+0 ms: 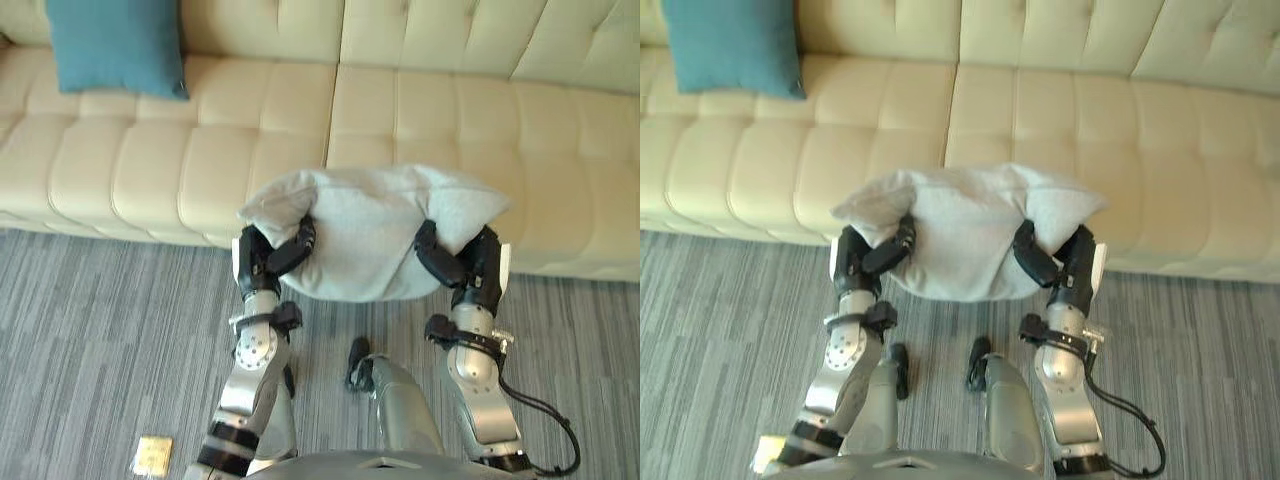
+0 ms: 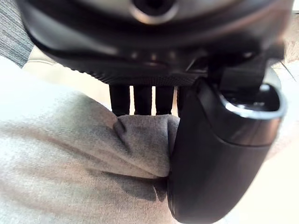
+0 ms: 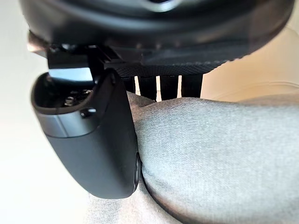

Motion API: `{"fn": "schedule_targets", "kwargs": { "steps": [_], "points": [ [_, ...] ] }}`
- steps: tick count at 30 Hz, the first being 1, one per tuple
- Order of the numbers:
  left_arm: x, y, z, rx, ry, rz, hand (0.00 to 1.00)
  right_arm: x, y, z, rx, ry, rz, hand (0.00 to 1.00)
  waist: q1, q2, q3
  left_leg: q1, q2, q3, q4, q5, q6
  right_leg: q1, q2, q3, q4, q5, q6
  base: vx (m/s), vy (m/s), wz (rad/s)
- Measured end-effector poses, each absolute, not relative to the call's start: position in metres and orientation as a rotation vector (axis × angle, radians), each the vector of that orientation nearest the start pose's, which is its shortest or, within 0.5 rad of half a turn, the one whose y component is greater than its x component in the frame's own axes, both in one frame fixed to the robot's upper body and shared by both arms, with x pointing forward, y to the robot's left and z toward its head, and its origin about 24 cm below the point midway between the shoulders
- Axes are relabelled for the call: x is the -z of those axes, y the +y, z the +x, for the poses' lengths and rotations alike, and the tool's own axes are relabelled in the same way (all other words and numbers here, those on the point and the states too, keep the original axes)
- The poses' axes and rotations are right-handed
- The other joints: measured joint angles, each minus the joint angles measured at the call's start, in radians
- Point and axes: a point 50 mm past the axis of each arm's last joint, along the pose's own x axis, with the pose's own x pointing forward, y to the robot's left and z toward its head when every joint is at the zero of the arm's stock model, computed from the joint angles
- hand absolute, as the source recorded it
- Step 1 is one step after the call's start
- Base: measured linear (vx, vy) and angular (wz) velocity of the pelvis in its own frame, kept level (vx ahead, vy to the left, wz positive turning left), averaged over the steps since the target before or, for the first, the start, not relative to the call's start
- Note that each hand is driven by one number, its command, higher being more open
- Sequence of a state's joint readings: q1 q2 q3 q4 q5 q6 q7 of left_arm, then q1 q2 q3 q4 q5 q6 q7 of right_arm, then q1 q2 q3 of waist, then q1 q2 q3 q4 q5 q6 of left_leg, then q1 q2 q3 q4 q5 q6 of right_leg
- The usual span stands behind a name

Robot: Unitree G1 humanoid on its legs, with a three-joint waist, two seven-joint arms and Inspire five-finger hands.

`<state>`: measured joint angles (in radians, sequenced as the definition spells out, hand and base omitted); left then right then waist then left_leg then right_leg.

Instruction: Pick up cushions and gather them together orderly.

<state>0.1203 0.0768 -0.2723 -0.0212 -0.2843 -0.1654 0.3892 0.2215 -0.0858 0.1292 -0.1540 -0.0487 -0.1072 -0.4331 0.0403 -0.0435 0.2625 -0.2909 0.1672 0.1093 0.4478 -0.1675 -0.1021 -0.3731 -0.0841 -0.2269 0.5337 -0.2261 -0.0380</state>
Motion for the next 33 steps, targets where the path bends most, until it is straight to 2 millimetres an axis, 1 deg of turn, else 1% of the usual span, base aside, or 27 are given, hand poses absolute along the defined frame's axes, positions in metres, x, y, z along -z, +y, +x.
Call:
{"fn": "schedule_targets", "kwargs": {
  "steps": [2,4,5,6,7,10,11,12,13,14,15,16,17,18,19,20,21,22,23,24,25,26,27,28,29,31,33],
  "points": [
    [-0.020,0.125,0.215,-0.168,0.054,-0.228,0.00,-0.031,-0.166,0.201,0.343,-0.026,-0.112,0.00,0.000,0.002,-0.002,-0.026,0.010,-0.056,0.140,0.002,0.004,0.057,0.012,-0.013,0.001,-0.030,-0.011,0.12,-0.137,0.12],
    [-0.012,0.124,0.207,-0.160,0.090,-0.224,0.00,-0.026,-0.170,0.197,0.343,0.000,-0.137,0.00,0.001,0.008,-0.013,-0.108,0.028,-0.075,0.357,0.050,0.030,0.123,0.023,-0.018,-0.003,-0.066,-0.036,0.15,-0.106,0.10],
    [-0.010,0.123,0.206,-0.157,0.098,-0.224,0.00,-0.026,-0.171,0.197,0.341,0.001,-0.148,0.00,0.002,0.009,-0.018,-0.120,0.027,-0.074,0.384,0.034,0.020,0.134,0.024,-0.016,-0.009,-0.070,-0.039,0.18,-0.061,0.02],
    [-0.006,0.122,0.202,-0.147,0.118,-0.221,0.00,-0.026,-0.173,0.197,0.340,0.000,-0.183,0.00,0.004,0.013,-0.041,-0.150,0.000,-0.069,0.368,-0.019,0.020,0.158,0.026,-0.016,-0.045,-0.070,-0.042,0.20,-0.030,-0.02],
    [-0.004,0.121,0.200,-0.142,0.128,-0.219,0.00,-0.027,-0.174,0.198,0.341,-0.008,-0.197,0.00,0.006,0.013,-0.053,-0.154,-0.025,-0.067,0.298,-0.042,0.025,0.177,0.025,-0.013,-0.071,-0.070,-0.043,0.27,-0.007,-0.01],
    [0.000,0.123,0.196,-0.132,0.153,-0.202,0.00,-0.027,-0.175,0.204,0.336,-0.017,-0.207,0.00,0.014,0.012,-0.066,-0.150,-0.109,-0.072,0.061,-0.035,0.025,0.255,0.029,0.003,-0.156,-0.067,-0.038,0.28,0.034,-0.10],
    [0.001,0.123,0.196,-0.131,0.161,-0.196,0.00,-0.027,-0.175,0.207,0.331,-0.015,-0.212,0.00,0.020,0.012,-0.069,-0.149,-0.124,-0.073,0.001,-0.015,0.026,0.278,0.032,0.010,-0.180,-0.063,-0.030,0.46,0.098,-0.41],
    [0.002,0.124,0.195,-0.131,0.169,-0.191,0.00,-0.024,-0.175,0.212,0.324,-0.008,-0.224,0.00,0.030,0.021,-0.077,-0.144,-0.138,-0.076,-0.107,0.041,0.029,0.315,0.044,0.027,-0.215,-0.057,-0.013,0.54,0.138,-0.64],
    [0.003,0.124,0.194,-0.129,0.179,-0.188,0.00,-0.021,-0.176,0.214,0.321,0.003,-0.233,0.00,0.048,0.036,-0.097,-0.128,-0.136,-0.078,-0.197,0.143,0.039,0.335,0.061,0.056,-0.232,-0.063,0.012,0.47,0.122,-0.85],
    [0.005,0.125,0.192,-0.130,0.188,-0.181,0.00,-0.018,-0.175,0.214,0.316,0.017,-0.236,0.00,0.064,0.036,-0.112,-0.105,-0.134,-0.082,-0.210,0.252,0.077,0.348,0.064,0.084,-0.234,-0.076,0.035,0.43,0.126,-0.67],
    [0.006,0.129,0.192,-0.128,0.196,-0.160,0.00,-0.013,-0.170,0.213,0.316,0.046,-0.218,0.00,0.056,0.003,-0.136,-0.106,-0.158,-0.062,-0.185,0.237,0.106,0.354,0.032,0.099,-0.232,-0.083,0.050,0.49,0.116,-0.41],
    [0.006,0.130,0.192,-0.128,0.196,-0.154,0.00,-0.011,-0.169,0.212,0.318,0.055,-0.211,0.00,0.049,-0.007,-0.143,-0.099,-0.168,-0.039,-0.154,0.199,0.127,0.354,0.009,0.100,-0.201,-0.083,0.068,0.67,0.160,-0.37],
    [0.009,0.133,0.190,-0.135,0.210,-0.145,0.00,-0.008,-0.168,0.213,0.306,0.069,-0.217,0.00,0.052,-0.011,-0.142,-0.036,-0.177,-0.005,-0.136,0.138,0.139,0.340,-0.027,0.096,-0.062,-0.074,0.098,0.54,0.121,-0.35],
    [0.010,0.133,0.190,-0.135,0.211,-0.144,0.00,-0.007,-0.168,0.213,0.305,0.070,-0.217,0.00,0.053,-0.011,-0.142,-0.032,-0.177,-0.004,-0.137,0.136,0.140,0.339,-0.028,0.096,-0.056,-0.073,0.100,0.35,0.092,-0.59],
    [0.013,0.138,0.186,-0.148,0.230,-0.131,0.00,-0.001,-0.166,0.215,0.283,0.096,-0.220,0.00,0.056,-0.014,-0.140,0.049,-0.179,0.021,-0.155,0.115,0.158,0.314,-0.062,0.072,0.107,-0.028,0.148,0.32,0.094,-0.43],
    [0.015,0.141,0.184,-0.152,0.239,-0.116,0.00,0.005,-0.165,0.215,0.265,0.122,-0.226,0.00,0.044,-0.008,-0.141,0.125,-0.173,0.017,-0.181,0.095,0.161,0.290,-0.102,0.016,0.241,-0.029,0.116,0.37,0.091,-0.43],
    [0.014,0.143,0.185,-0.155,0.230,-0.106,0.00,0.007,-0.164,0.214,0.255,0.132,-0.228,0.00,0.039,-0.003,-0.145,0.170,-0.156,0.013,-0.198,0.079,0.157,0.263,-0.112,-0.027,0.298,-0.056,0.071,0.39,0.066,-0.17],
    [0.012,0.145,0.187,-0.158,0.221,-0.104,0.00,0.007,-0.163,0.215,0.248,0.134,-0.229,0.00,0.037,-0.001,-0.148,0.189,-0.137,0.012,-0.207,0.077,0.155,0.240,-0.112,-0.056,0.300,-0.069,0.057,0.32,0.005,-0.10],
    [0.010,0.149,0.189,-0.170,0.208,-0.104,0.00,0.006,-0.160,0.217,0.232,0.127,-0.230,0.00,0.032,0.000,-0.147,0.206,-0.109,0.009,-0.222,0.072,0.147,0.192,-0.107,-0.080,0.260,-0.071,0.054,0.21,-0.030,-0.08],
    [0.010,0.150,0.189,-0.173,0.207,-0.104,0.00,0.006,-0.160,0.218,0.227,0.125,-0.231,0.00,0.030,0.000,-0.147,0.209,-0.103,0.009,-0.224,0.069,0.142,0.181,-0.103,-0.081,0.245,-0.071,0.054,0.17,-0.075,-0.06],
    [0.010,0.153,0.189,-0.185,0.207,-0.100,0.00,0.004,-0.157,0.220,0.210,0.116,-0.236,0.00,0.024,-0.003,-0.148,0.216,-0.084,0.007,-0.226,0.062,0.130,0.150,-0.083,-0.066,0.126,-0.067,0.055,0.16,-0.129,0.01],
    [0.011,0.154,0.189,-0.187,0.213,-0.099,0.00,0.004,-0.157,0.221,0.206,0.115,-0.236,0.00,0.020,-0.009,-0.150,0.219,-0.083,0.009,-0.225,0.062,0.130,0.147,-0.077,-0.056,0.039,-0.056,0.066,0.20,-0.208,0.08],
    [0.012,0.154,0.188,-0.187,0.218,-0.096,0.00,0.004,-0.157,0.221,0.204,0.115,-0.236,0.00,0.015,-0.027,-0.159,0.223,-0.097,0.009,-0.224,0.059,0.123,0.154,-0.067,-0.014,-0.117,0.028,0.072,0.18,-0.215,0.12],
    [0.012,0.155,0.188,-0.186,0.217,-0.093,0.00,0.004,-0.157,0.221,0.202,0.115,-0.239,0.00,0.012,-0.046,-0.163,0.226,-0.112,0.008,-0.220,0.052,0.109,0.157,-0.070,0.017,-0.193,0.137,0.064,0.18,-0.245,0.13],
    [0.016,0.151,0.189,-0.182,0.234,-0.106,0.00,0.005,-0.160,0.223,0.199,0.117,-0.268,0.00,0.013,-0.026,-0.163,0.241,-0.107,-0.011,-0.215,0.015,0.062,0.174,-0.054,0.030,-0.216,0.170,0.072,0.13,-0.178,0.06],
    [0.019,0.144,0.186,-0.165,0.257,-0.129,0.00,0.010,-0.169,0.221,0.203,0.151,-0.309,0.00,0.013,0.005,-0.171,0.254,-0.057,-0.022,-0.224,0.013,0.060,0.255,0.008,0.011,-0.346,0.211,0.053,0.12,-0.199,0.00],
    [0.019,0.143,0.187,-0.153,0.253,-0.133,0.00,0.011,-0.171,0.220,0.213,0.160,-0.309,0.00,0.012,0.006,-0.172,0.260,-0.043,-0.037,-0.236,0.013,0.060,0.283,0.031,0.003,-0.400,0.231,0.043,0.07,-0.163,0.02]
  ]
}}
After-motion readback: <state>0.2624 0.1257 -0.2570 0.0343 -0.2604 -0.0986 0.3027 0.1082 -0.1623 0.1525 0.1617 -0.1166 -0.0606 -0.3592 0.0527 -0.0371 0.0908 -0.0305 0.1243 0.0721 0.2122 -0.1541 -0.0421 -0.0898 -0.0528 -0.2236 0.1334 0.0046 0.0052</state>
